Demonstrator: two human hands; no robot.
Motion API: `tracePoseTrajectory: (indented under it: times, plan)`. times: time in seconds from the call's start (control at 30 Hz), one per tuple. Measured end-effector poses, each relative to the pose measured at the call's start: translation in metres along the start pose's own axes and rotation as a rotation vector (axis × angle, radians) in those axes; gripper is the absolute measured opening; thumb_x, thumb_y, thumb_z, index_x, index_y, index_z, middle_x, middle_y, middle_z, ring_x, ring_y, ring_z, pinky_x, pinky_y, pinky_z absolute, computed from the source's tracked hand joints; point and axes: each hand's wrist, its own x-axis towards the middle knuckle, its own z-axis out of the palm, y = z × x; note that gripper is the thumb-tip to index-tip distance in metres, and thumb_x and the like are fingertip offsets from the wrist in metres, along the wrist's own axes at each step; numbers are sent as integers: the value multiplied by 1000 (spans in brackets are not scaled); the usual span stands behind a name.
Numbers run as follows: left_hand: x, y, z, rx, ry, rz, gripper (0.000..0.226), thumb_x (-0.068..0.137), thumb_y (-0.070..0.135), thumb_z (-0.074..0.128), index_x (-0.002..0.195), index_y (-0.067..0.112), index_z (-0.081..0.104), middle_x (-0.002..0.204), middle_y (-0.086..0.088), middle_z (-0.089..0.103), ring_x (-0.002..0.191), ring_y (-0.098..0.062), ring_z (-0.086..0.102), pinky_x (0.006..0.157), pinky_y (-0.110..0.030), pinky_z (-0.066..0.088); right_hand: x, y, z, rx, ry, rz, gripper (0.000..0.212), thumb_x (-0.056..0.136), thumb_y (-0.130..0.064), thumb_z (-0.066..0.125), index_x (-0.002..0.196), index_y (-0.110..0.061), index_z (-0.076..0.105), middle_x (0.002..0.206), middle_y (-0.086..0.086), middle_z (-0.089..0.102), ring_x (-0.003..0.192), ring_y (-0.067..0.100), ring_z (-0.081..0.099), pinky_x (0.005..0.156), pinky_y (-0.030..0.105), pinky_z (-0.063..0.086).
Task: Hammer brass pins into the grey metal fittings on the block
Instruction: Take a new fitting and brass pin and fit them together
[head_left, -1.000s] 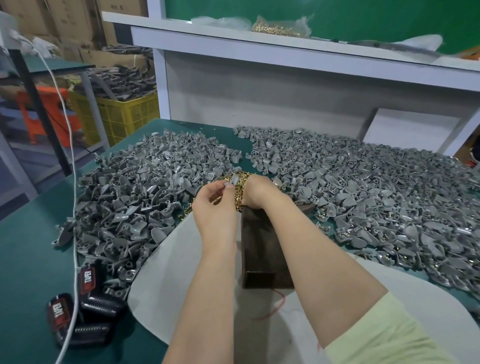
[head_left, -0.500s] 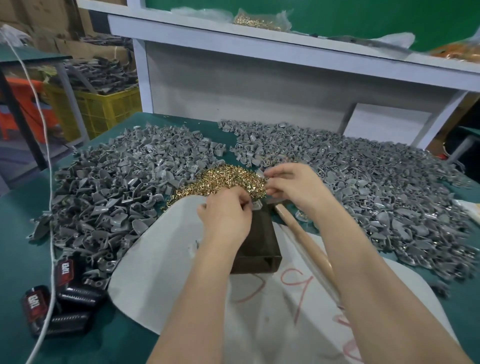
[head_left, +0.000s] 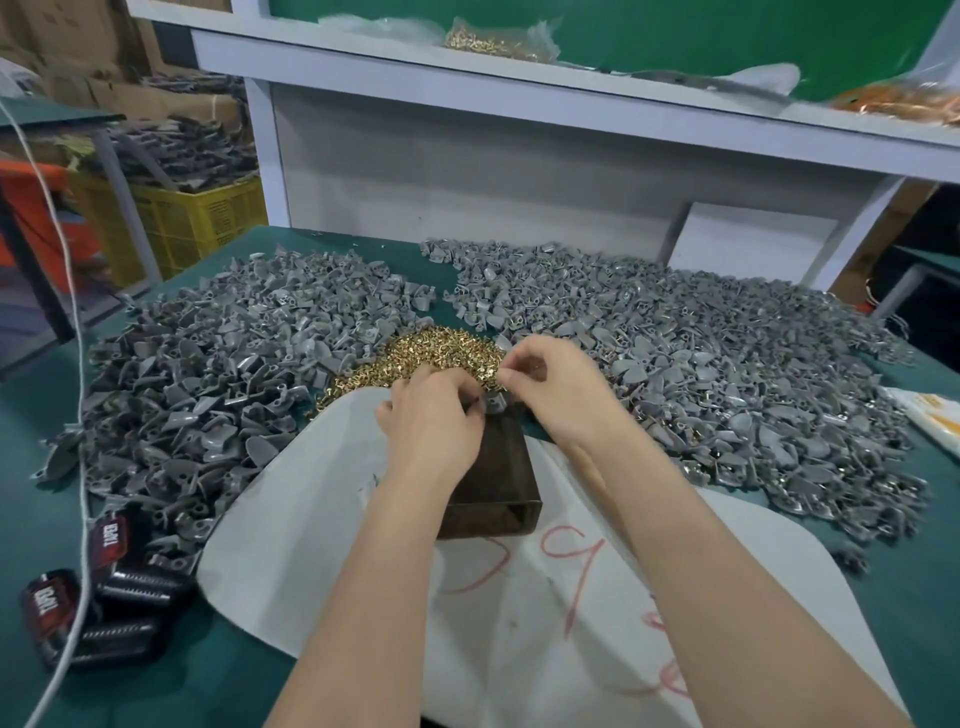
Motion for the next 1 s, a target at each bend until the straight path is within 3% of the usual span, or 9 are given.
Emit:
tracePoseTrajectory:
  times: [0.2, 0.33, 0.57, 0.77, 1.0]
  plan:
    - [0, 0, 1, -2, 20, 4, 12, 92, 26, 57, 97, 28, 68, 113, 0, 54, 115, -27, 44, 89, -37, 32, -4, 8, 15, -143, -41, -26, 8, 89, -19, 60, 82, -23, 59, 72, -14, 55, 68, 2, 48, 61, 18, 35]
    - [1, -1, 1, 20, 22, 6, 14, 93, 26, 57, 101, 27, 69, 116, 0, 55, 116, -27, 42, 90, -37, 32, -1, 4, 11, -231, -63, -59, 7, 88, -15, 59, 84, -17, 65, 77, -6, 57, 74, 11, 50, 67, 23, 36]
    - [1, -1, 1, 6, 34, 17, 13, 93, 25, 57, 97, 25, 69, 114, 0, 57, 115, -27, 44, 86, -35, 32, -6, 7, 16, -220, -2, -84, 6, 88, -17, 59, 85, -22, 60, 84, -7, 51, 73, 6, 44, 63, 19, 29]
    - [1, -1, 2, 19, 39, 33, 13, 93, 26, 58, 99, 24, 69, 112, 1, 57, 112, -27, 46, 81, -33, 30, -2, 1, 14, -280, -41, -61, 5, 89, -16, 58, 90, -15, 62, 87, -3, 55, 84, 14, 48, 75, 23, 35]
    - [2, -1, 3, 41, 51, 58, 13, 93, 23, 57, 99, 23, 69, 105, 3, 55, 108, -26, 47, 77, -31, 29, -4, -6, 12, -358, -68, -82, 2, 90, -16, 56, 90, -16, 58, 89, 0, 54, 88, 20, 51, 76, 30, 41]
